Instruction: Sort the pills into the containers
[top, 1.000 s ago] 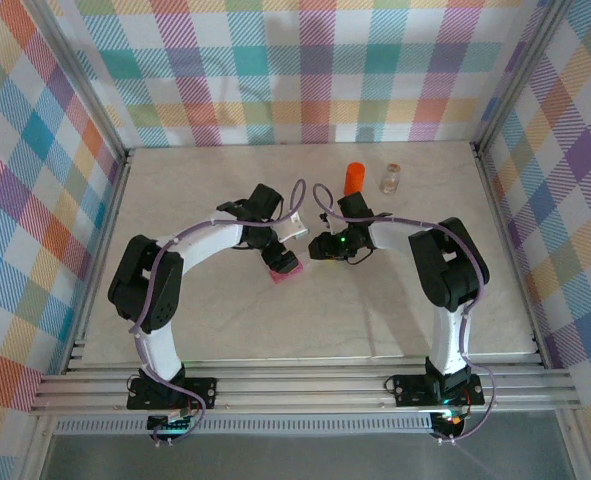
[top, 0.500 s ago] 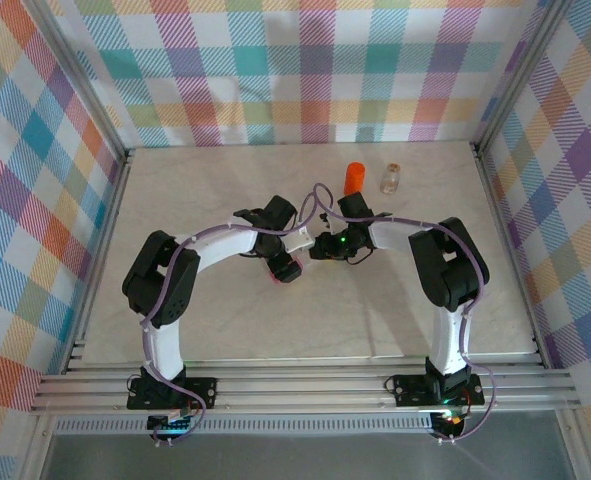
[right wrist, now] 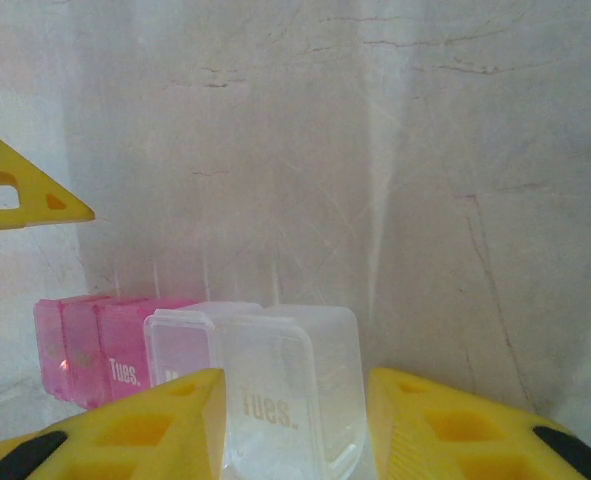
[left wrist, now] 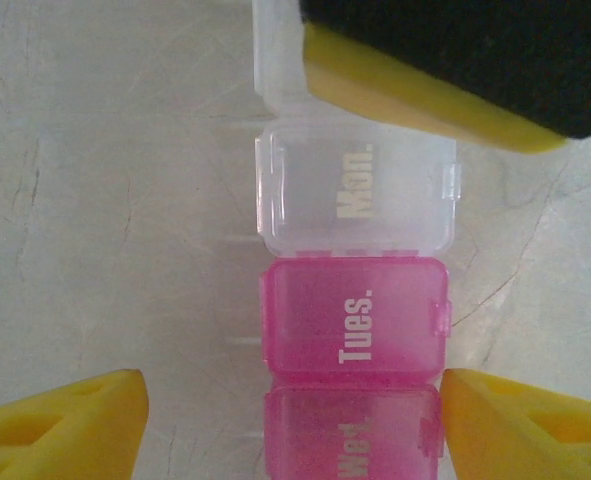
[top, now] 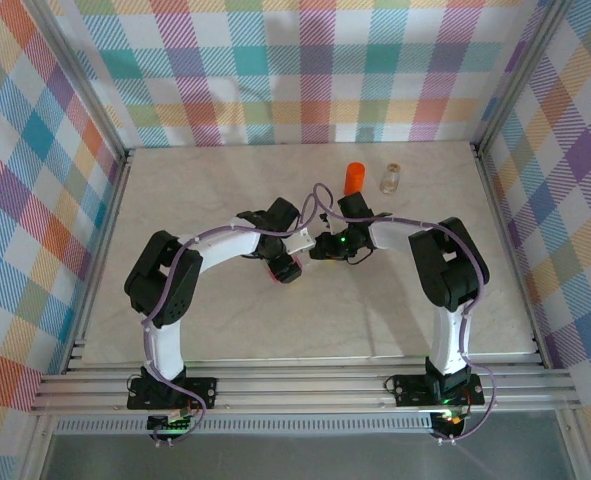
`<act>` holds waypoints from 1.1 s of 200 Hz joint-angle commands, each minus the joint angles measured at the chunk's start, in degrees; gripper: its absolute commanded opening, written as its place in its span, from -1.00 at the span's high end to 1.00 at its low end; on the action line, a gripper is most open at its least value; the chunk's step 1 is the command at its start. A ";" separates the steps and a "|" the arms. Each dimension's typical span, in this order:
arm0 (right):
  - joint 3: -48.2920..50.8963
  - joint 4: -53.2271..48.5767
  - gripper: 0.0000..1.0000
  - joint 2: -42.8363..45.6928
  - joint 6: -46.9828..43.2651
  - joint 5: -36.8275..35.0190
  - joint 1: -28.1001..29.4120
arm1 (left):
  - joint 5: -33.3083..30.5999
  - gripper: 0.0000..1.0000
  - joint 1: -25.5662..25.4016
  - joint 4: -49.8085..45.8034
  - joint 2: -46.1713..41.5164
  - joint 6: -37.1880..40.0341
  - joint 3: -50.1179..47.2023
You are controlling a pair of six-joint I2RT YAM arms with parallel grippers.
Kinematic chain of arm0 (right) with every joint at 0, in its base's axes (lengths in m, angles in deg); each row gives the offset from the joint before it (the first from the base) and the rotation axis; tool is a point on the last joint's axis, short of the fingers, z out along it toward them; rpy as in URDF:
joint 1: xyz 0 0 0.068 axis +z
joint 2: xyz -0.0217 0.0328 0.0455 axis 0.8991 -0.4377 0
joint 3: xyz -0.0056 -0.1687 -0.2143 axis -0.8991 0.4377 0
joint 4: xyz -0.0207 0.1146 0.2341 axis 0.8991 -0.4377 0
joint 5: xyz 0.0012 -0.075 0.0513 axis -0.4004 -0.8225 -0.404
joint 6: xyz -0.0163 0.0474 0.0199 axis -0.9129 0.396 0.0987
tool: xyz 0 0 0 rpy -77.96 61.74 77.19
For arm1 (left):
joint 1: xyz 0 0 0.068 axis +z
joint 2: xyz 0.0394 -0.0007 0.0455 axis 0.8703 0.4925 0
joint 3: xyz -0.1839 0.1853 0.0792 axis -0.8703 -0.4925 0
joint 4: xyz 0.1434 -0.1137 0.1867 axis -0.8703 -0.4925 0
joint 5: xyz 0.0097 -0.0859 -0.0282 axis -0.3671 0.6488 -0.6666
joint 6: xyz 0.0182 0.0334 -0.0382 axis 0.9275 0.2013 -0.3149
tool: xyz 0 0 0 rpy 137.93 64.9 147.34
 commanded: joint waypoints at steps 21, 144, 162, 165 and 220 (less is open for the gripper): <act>1.28 -4.57 0.20 -2.70 -0.92 -5.13 0.09 | -1.26 -0.46 -0.77 -2.50 1.25 -0.04 -0.59; 1.13 -4.86 0.20 -2.78 -1.07 -6.01 0.59 | -0.18 -0.09 -0.77 -5.01 1.65 -1.03 0.63; 0.72 -5.29 0.20 -3.28 -1.22 -6.70 1.14 | 0.34 -0.05 -0.73 -6.94 2.92 -1.97 2.48; 0.63 -5.41 0.20 -3.43 -1.29 -6.87 1.19 | 0.32 -0.03 -0.69 -7.20 3.18 -2.07 2.80; -0.65 -6.62 0.20 -5.39 -1.85 -8.14 1.50 | 2.28 0.49 1.39 -8.95 5.22 -6.24 5.82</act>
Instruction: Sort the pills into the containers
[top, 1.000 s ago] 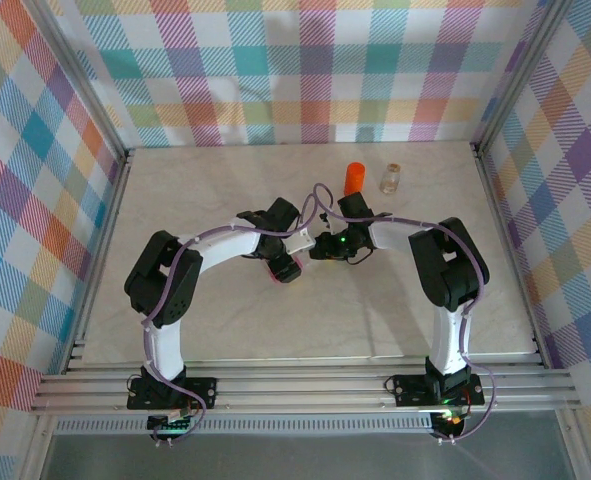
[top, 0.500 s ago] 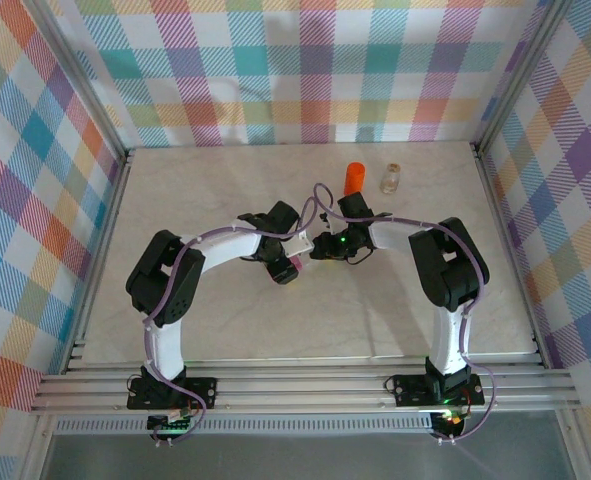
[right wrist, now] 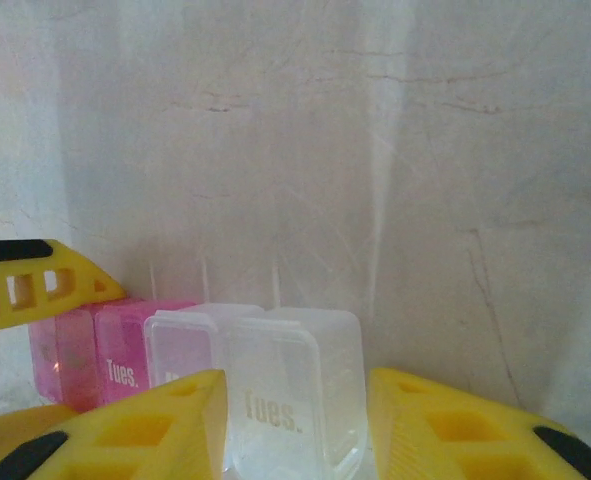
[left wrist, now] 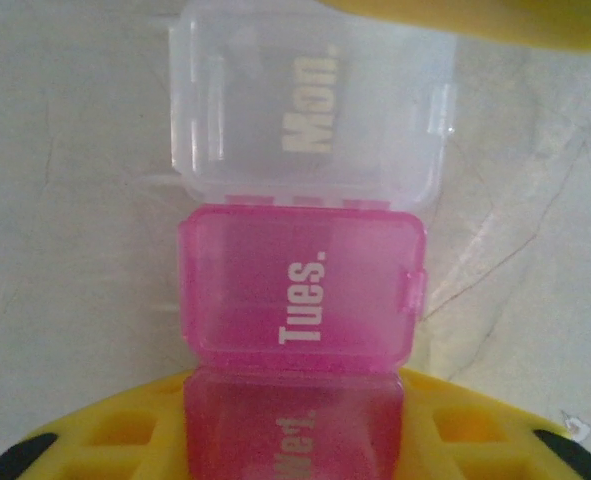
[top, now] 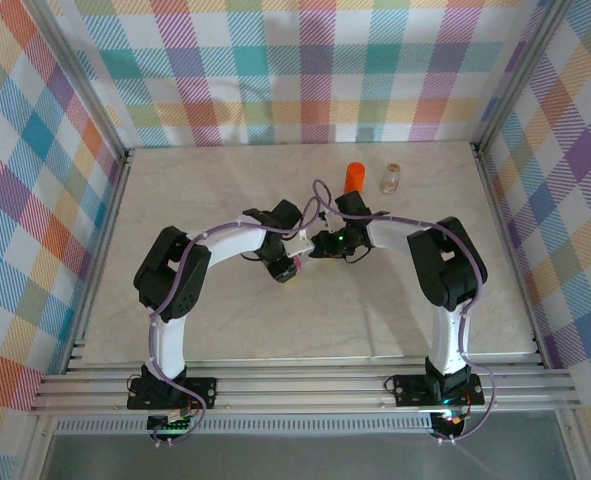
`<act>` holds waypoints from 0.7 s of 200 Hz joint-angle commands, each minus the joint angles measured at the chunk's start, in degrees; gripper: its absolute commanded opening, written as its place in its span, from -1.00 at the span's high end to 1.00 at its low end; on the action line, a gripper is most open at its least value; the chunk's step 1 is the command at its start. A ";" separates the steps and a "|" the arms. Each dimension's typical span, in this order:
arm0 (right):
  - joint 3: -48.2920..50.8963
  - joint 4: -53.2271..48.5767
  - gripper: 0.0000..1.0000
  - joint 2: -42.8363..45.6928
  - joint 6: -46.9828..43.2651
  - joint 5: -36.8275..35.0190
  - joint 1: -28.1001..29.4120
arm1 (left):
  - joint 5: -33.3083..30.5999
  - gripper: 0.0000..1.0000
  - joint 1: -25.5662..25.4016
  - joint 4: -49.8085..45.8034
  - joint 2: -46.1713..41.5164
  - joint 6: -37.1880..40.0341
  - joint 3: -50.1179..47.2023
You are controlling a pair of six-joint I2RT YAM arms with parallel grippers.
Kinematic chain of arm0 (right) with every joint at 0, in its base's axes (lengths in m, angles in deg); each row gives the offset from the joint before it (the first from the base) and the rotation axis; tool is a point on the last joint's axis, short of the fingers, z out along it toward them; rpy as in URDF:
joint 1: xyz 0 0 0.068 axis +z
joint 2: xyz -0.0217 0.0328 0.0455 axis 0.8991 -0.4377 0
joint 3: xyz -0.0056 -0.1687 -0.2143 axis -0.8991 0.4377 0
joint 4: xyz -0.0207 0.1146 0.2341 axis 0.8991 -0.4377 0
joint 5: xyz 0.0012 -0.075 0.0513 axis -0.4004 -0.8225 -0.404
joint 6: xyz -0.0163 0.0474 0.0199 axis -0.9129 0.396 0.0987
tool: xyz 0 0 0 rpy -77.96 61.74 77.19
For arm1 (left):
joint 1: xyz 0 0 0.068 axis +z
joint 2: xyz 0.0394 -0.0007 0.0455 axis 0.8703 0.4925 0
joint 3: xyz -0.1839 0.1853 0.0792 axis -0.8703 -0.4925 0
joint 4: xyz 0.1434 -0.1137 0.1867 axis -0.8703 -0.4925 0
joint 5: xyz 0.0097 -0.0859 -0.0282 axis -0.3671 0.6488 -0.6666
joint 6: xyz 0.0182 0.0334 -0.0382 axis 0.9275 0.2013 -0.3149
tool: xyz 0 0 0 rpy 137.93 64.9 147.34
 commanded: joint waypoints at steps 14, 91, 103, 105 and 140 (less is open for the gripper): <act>1.03 -6.25 0.20 -4.61 -1.93 -6.50 0.97 | 3.30 0.48 1.79 -0.35 0.62 -4.61 1.67; 0.79 -6.76 0.20 -4.68 -2.24 -6.78 1.06 | 10.56 0.35 5.89 1.86 -2.04 -9.47 0.81; 0.77 -6.91 0.20 -4.72 -2.24 -6.87 1.09 | 11.40 0.28 6.58 2.17 -2.22 -10.44 0.54; 0.77 -6.90 0.20 -4.66 -2.24 -6.87 1.13 | 11.59 0.27 6.70 2.13 -2.22 -10.65 0.54; 0.59 -7.20 0.20 -4.78 -2.61 -7.22 1.32 | 13.18 0.23 8.71 2.17 -2.57 -12.65 0.51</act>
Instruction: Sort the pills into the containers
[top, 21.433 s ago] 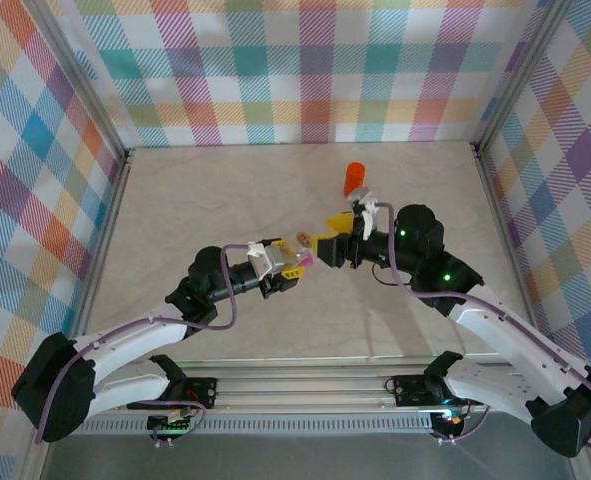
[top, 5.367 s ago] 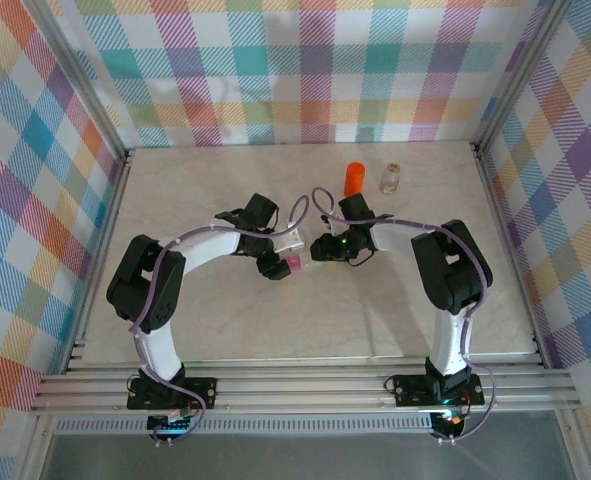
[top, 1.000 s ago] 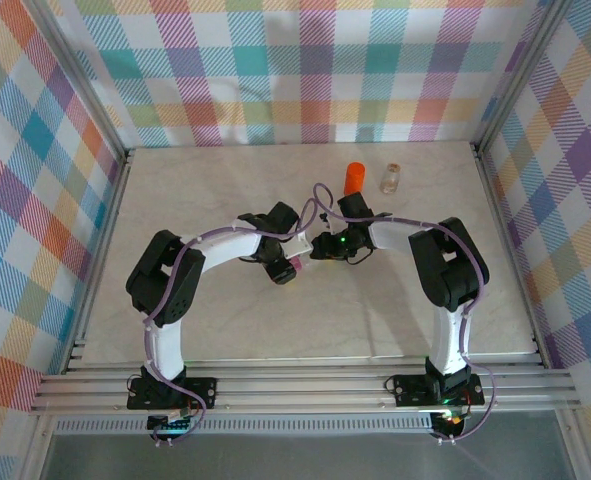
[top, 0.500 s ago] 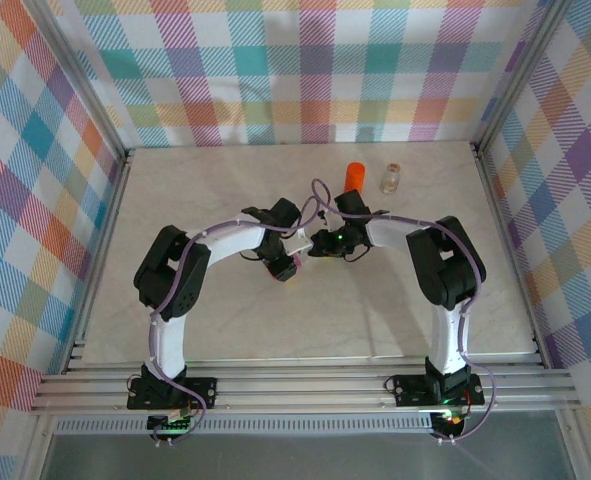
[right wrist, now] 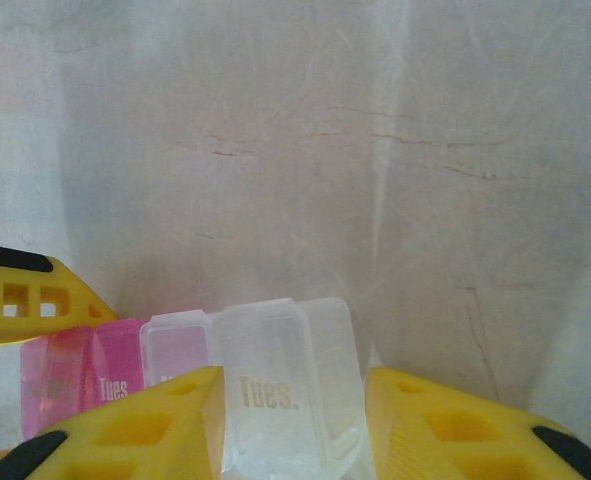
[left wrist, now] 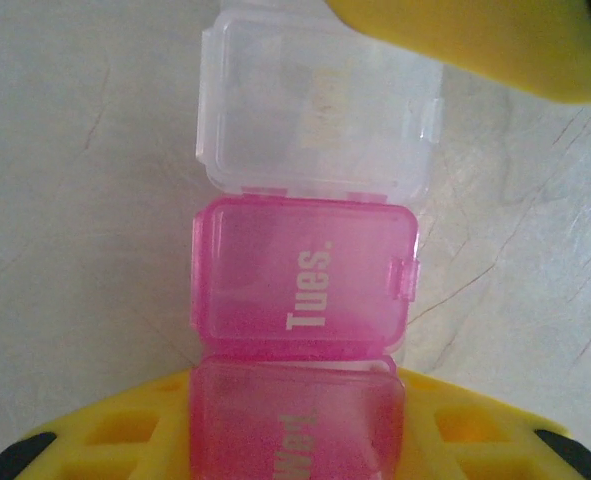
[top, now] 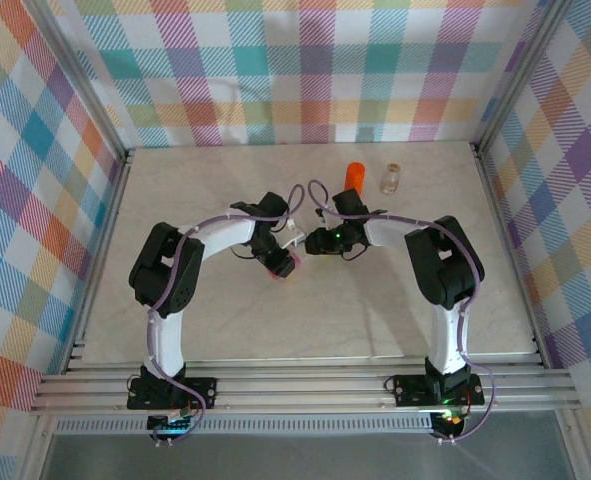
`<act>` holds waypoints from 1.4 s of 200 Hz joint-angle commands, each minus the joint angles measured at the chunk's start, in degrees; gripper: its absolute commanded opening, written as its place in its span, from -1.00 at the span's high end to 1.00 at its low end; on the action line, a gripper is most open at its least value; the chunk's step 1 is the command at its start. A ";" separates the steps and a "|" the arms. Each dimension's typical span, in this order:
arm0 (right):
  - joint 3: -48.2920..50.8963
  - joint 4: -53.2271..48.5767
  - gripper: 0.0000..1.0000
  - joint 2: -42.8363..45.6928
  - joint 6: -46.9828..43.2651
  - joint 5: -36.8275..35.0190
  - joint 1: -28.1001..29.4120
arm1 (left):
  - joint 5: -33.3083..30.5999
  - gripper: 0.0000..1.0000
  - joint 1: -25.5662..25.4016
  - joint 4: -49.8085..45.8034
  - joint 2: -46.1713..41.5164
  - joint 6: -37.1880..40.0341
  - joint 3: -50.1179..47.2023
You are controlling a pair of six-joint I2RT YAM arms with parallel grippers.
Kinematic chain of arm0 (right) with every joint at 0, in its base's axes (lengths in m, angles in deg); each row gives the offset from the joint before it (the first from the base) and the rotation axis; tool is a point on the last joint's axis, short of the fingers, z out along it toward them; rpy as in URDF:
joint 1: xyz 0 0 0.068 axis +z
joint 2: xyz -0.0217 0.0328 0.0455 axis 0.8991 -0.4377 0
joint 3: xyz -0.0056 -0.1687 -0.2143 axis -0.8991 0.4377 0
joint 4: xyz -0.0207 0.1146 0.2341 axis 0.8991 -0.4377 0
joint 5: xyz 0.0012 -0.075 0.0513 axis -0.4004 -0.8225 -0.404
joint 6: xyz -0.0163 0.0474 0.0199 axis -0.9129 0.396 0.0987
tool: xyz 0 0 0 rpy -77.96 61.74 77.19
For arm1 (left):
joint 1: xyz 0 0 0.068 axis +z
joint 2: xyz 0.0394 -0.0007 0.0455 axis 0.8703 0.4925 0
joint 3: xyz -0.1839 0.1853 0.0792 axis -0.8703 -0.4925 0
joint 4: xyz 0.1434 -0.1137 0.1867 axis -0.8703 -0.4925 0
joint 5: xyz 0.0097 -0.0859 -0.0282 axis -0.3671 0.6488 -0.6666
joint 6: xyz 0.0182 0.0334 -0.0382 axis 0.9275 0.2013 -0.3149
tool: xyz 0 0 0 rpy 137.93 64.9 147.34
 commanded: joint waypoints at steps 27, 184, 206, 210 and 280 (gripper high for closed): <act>1.51 -9.13 0.21 -4.04 -2.77 -6.21 1.17 | 2.26 0.04 3.60 1.48 -2.55 -4.94 0.56; -0.21 -11.60 0.22 -4.86 -4.76 -7.56 2.24 | -3.56 -0.10 6.42 4.84 -5.37 -10.97 1.30; -0.34 -11.87 0.22 -4.95 -4.81 -7.67 2.36 | -5.40 -0.10 6.42 3.99 -4.42 -10.56 2.59; -0.34 -11.88 0.22 -4.95 -4.81 -7.65 2.41 | -5.48 -0.10 6.42 3.82 -4.17 -10.56 2.77; -0.53 -11.69 0.19 -5.01 -4.81 -7.87 2.60 | -11.21 -0.08 6.42 3.94 0.20 -9.22 3.33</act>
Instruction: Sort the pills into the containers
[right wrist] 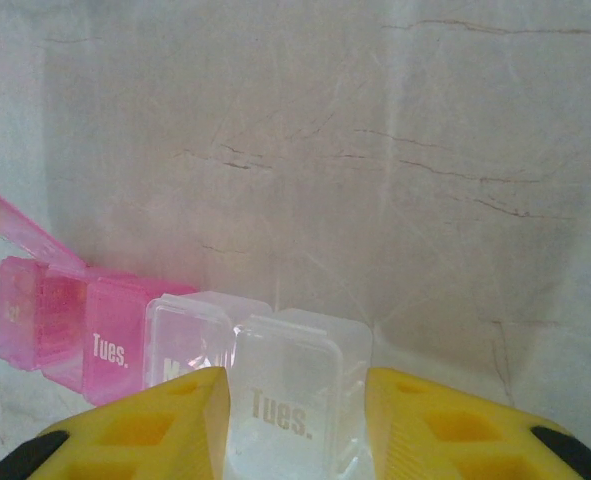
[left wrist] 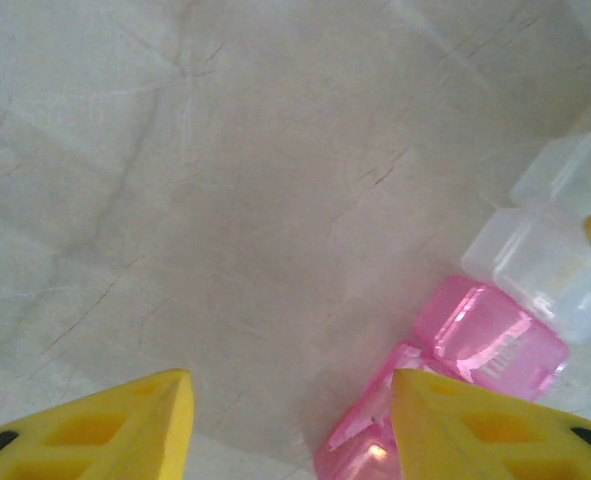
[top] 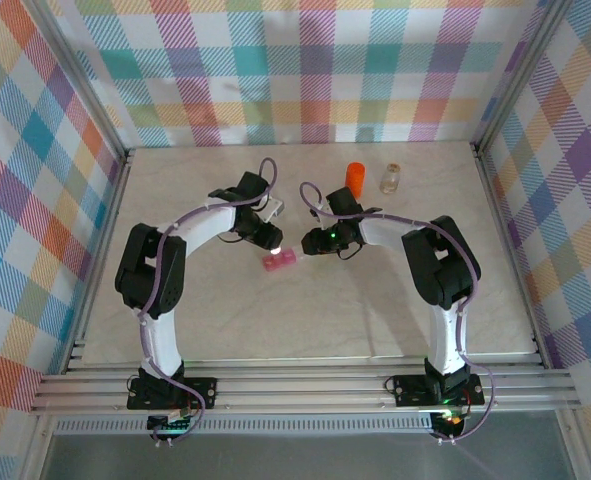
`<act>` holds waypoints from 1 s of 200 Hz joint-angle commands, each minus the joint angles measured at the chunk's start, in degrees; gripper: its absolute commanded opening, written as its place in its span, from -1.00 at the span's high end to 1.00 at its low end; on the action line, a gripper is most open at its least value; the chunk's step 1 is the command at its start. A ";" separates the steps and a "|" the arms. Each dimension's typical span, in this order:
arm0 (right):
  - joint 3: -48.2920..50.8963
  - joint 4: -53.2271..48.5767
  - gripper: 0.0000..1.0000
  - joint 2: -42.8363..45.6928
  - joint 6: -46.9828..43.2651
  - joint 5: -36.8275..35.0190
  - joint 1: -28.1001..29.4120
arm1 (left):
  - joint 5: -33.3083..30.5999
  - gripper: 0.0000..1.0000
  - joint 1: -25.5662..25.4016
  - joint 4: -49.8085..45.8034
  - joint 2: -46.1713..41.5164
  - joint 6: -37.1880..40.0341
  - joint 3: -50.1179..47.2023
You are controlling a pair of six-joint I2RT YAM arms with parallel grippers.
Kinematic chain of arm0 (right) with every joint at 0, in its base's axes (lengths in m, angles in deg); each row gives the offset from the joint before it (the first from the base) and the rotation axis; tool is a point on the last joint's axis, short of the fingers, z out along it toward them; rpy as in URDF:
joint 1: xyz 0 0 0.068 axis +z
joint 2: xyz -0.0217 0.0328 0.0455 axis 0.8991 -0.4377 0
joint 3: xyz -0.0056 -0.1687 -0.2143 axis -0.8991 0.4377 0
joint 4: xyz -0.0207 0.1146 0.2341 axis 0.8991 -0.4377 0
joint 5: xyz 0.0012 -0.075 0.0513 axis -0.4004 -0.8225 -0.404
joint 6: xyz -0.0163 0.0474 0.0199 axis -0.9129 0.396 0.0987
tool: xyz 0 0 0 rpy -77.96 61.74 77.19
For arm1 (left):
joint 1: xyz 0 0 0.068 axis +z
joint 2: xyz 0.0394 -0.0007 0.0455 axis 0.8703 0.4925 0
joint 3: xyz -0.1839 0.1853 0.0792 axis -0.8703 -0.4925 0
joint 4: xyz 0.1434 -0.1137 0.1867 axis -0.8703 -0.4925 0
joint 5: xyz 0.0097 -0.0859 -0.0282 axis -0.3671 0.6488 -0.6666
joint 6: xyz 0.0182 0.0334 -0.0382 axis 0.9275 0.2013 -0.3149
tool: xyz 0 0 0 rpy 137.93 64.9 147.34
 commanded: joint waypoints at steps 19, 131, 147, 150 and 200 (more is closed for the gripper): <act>2.26 -7.98 0.16 -4.31 -1.12 -3.93 0.96 | -2.31 -0.06 0.35 -0.34 3.36 0.45 1.06; 1.93 -11.31 -0.10 10.98 -1.68 -2.44 -0.89 | -4.85 -0.15 0.06 26.33 -24.46 -8.82 -17.46; -0.28 -14.11 -0.14 13.70 -2.58 -4.72 -1.19 | -11.79 -0.19 -1.35 34.39 -33.48 -11.75 -25.46; -0.53 -14.35 -0.15 14.28 -2.54 -5.17 -1.30 | -13.40 -0.22 -1.67 35.82 -35.22 -12.51 -27.08; -4.88 -13.49 -0.35 18.50 -3.77 -23.90 -3.91 | -23.24 -0.99 -2.42 34.65 -57.80 -22.62 -42.04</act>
